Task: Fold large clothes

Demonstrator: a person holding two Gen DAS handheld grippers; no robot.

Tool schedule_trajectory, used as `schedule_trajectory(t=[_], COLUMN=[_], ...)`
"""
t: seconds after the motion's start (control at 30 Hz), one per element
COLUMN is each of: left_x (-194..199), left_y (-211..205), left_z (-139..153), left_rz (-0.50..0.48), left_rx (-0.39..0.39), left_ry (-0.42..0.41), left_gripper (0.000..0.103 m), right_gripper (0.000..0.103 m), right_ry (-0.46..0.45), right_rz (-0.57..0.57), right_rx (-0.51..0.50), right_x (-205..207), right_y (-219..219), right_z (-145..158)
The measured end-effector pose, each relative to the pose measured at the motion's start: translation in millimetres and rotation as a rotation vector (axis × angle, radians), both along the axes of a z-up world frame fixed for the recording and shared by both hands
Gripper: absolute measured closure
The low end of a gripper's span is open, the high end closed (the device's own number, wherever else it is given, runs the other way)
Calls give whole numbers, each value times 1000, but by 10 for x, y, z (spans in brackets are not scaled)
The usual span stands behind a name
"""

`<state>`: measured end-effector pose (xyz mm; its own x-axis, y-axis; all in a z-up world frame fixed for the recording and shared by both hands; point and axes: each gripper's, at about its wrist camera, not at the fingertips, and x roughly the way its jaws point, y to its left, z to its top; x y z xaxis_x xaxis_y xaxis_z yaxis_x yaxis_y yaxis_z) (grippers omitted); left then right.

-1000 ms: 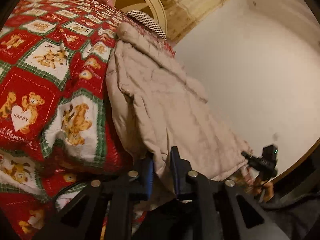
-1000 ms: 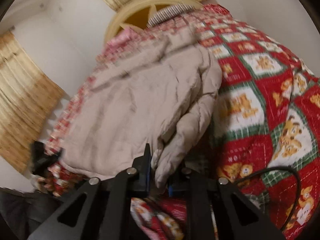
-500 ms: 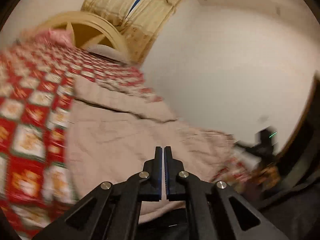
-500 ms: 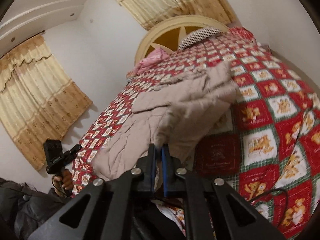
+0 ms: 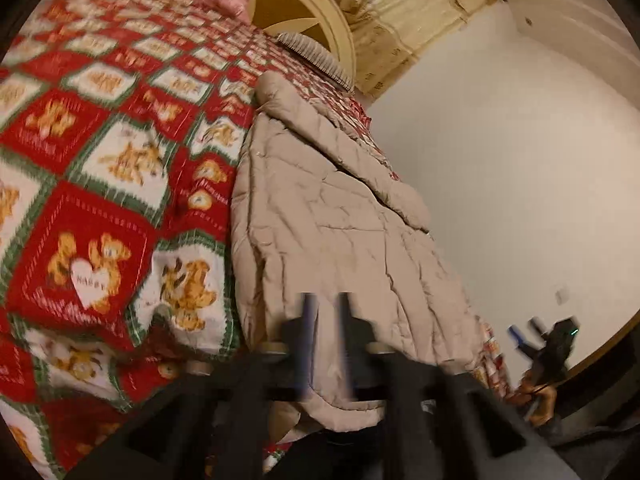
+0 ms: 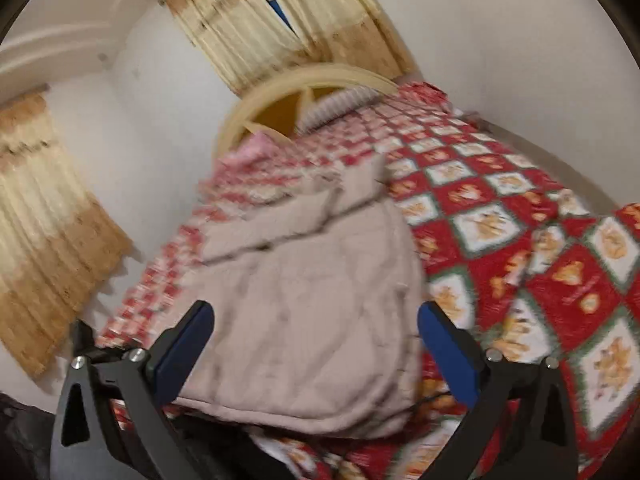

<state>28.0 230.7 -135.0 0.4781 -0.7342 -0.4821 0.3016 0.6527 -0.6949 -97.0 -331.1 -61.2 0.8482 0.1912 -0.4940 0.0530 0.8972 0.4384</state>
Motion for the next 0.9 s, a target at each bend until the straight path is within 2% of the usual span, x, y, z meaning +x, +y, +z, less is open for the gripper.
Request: schedule_trajectory(t=[0.03,0.07,0.13,0.23,0.37,0.47,0.53,0.57,0.6,0.63,0.7,0.73,0.8,0.87,0.9], left_x=[1,-14,-42,-66,-35,-20,-18,-11,-4,6,11,17,16,38,45], left_y=[21,37,65,76,32,-62,-164,-207,-275,-312,-323,-303,-221,-142,-117], left_z=[-21,-40,-42,-58,-152,-238,-334,-382,-450,-486,-511,-505,-466,-440,-439], left_rz=[9,17,21,45,16,-23,-71,-86,-101,-104,-70,-48,-20,-9,-7], left_rx=[-10,-17,-17,27,45,33,25,36,55,64,65,58,5,1,8], left_ry=[1,-3,-6,-21,27,62,112,137,171,182,170,163,144,159,163], left_gripper=[14,1,1,1,1,1,1,1,1,1,1,1,14,40,46], right_gripper=[0,0,0,0,2,19,20,26,37,42,64,69,77,80,82], right_ry=[21,44,99,167,218,290,322,317,322,333,329,316,303,296,291], right_rz=[-4,-7,-15,-8,16,59,70,85,104,117,128,133,128,122,121], right_rx=[-18,-36,-68,-106,-105,-82,-115,-128,-126,-127,-140,-129,-88,-60,-49], right_x=[26,63,181,298,509,617,599,557,529,501,437,414,392,376,371], right_y=[-2,-4,3,-15,-24,23,89,127,150,171,198,187,146,157,162], right_z=[-30,-79,-204,-380,-638,-817,-851,-825,-832,-854,-885,-880,-874,-880,-874])
